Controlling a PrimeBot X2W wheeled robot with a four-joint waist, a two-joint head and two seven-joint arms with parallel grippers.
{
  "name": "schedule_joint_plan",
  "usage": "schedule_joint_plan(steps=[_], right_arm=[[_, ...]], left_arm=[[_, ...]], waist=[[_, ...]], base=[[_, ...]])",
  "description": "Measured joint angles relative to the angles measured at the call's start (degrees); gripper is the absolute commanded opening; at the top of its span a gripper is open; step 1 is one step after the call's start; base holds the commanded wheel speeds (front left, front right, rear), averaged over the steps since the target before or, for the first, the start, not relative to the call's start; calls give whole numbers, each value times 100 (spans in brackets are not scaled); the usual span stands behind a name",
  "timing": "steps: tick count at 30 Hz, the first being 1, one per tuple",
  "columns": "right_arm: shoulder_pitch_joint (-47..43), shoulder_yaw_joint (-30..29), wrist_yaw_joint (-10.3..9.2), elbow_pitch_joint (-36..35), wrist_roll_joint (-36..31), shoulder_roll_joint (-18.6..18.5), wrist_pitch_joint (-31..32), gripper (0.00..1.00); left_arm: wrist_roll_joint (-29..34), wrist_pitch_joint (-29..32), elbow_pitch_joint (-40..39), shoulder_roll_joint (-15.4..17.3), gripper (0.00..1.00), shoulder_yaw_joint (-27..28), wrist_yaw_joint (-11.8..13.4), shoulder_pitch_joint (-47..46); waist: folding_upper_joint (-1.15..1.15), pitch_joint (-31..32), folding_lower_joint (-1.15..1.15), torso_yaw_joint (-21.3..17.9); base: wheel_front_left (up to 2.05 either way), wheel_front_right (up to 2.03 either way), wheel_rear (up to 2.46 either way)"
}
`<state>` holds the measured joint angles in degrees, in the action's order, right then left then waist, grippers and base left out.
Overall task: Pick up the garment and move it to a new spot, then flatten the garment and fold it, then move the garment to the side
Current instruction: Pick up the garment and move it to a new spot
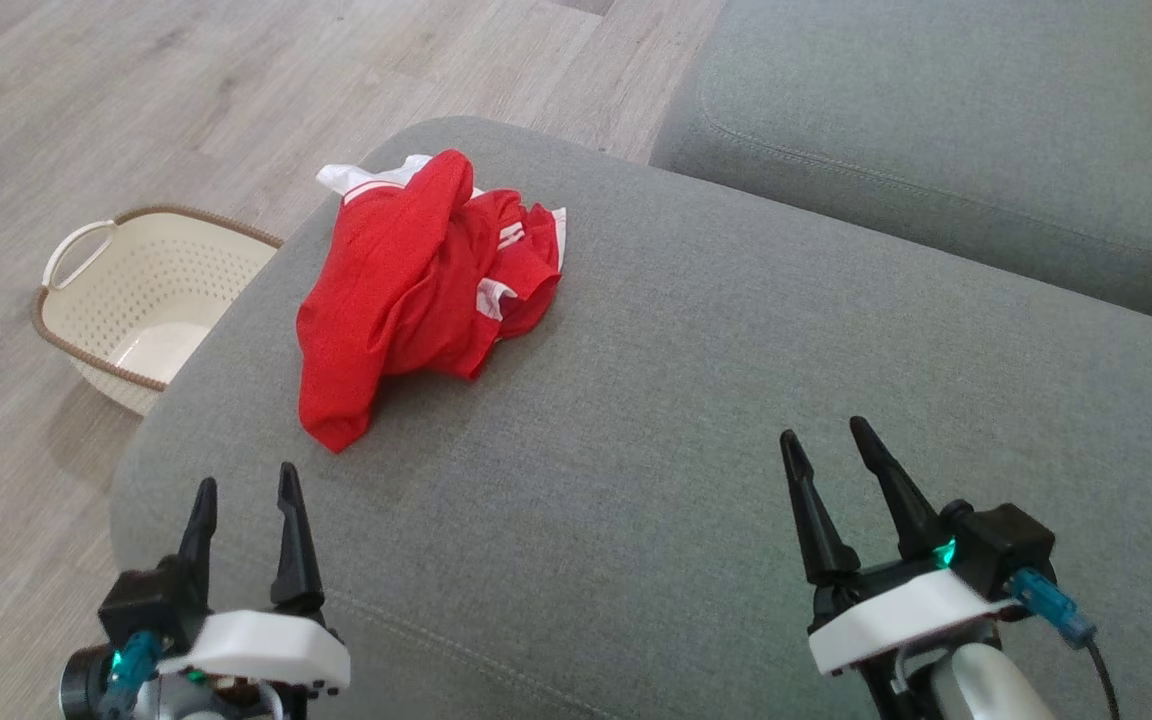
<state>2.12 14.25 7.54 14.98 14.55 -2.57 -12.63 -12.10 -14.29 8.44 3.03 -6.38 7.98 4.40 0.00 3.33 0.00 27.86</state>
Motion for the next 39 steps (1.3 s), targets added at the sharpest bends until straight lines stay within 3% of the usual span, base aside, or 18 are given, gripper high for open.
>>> schedule_joint_plan(steps=[12, 17, 25, 30, 39], right_arm=[[-274, -446, 0, -181, 69, 1, -57, 100], [-265, -613, 0, -549, -123, 1, 80, 100], [-84, -950, 0, -1324, -580, -3, 523, 100], [-11, -984, 0, -1605, -710, -4, 670, 100], [48, -958, 0, -1798, -809, -5, 811, 100]], left_arm=[[-35, -1, 318, 23, 100, 257, -299, -63], [-66, -1, 619, 129, 100, 475, -450, -683], [-285, 582, 2005, 646, 100, 556, -903, -2449], [-464, 928, 2719, 778, 100, 541, -1179, -3301], [-504, 1524, 3975, 995, 100, 177, -1430, -4260]], waist=[[0, -75, 0, -48], [0, -434, 0, -265], [0, -1239, 1, -691], [0, -1614, 1, -886], [0, -2032, 1, -1137]], base=[[0, 0, 0], [0, 0, 0], [0, 0, 0], [0, 0, 0], [0, 0, 0]])
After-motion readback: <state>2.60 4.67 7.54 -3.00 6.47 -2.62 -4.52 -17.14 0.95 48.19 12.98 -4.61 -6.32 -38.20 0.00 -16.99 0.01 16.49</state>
